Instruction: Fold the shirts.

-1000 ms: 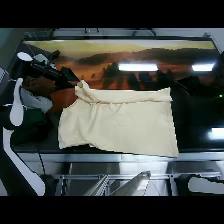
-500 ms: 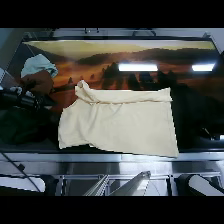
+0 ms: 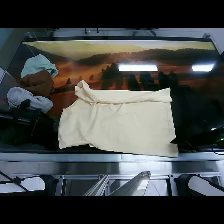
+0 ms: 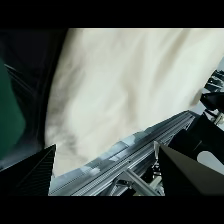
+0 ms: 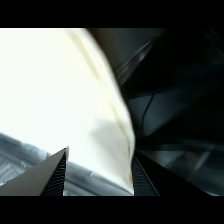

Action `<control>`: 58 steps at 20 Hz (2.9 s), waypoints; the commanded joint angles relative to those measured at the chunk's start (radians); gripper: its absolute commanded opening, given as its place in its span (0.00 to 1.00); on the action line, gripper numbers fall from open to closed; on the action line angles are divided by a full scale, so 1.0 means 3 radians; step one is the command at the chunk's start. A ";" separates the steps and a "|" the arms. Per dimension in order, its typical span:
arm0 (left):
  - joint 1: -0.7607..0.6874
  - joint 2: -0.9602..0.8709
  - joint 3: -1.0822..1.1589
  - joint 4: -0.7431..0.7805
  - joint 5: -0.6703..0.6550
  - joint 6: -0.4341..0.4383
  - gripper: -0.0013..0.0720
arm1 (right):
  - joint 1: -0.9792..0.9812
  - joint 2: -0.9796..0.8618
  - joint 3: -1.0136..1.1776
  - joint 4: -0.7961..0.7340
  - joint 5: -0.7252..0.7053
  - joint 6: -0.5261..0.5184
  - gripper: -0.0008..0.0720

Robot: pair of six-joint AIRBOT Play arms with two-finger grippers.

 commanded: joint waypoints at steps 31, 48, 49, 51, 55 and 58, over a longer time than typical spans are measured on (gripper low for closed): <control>-0.0422 0.0971 0.0790 -0.2613 -0.0752 0.0610 0.04 | 0.0067 0.0608 0.1334 0.3114 0.1150 -0.0313 0.05; 0.0834 0.2120 0.1762 -0.3129 -0.1002 0.0267 0.05 | -0.0329 0.1667 0.2797 0.2712 0.0306 -0.0244 0.05; 0.0608 0.1963 0.1624 -0.2954 -0.0994 0.0292 0.05 | -0.0187 0.1579 0.2679 0.2462 0.0247 -0.0237 0.05; -0.0046 0.1531 0.1465 -0.2391 -0.0791 0.0435 0.04 | 0.0141 0.1386 0.2303 0.2088 -0.0075 -0.0292 0.05; -0.1227 0.0219 0.1932 -0.1013 -0.0003 0.0474 0.05 | 0.0537 0.0690 0.1685 0.1701 -0.1043 -0.0486 0.04; -0.1597 -0.0968 0.2712 -0.0806 -0.0028 0.0172 0.04 | 0.0530 -0.0085 0.1662 0.1722 -0.1226 -0.0638 0.05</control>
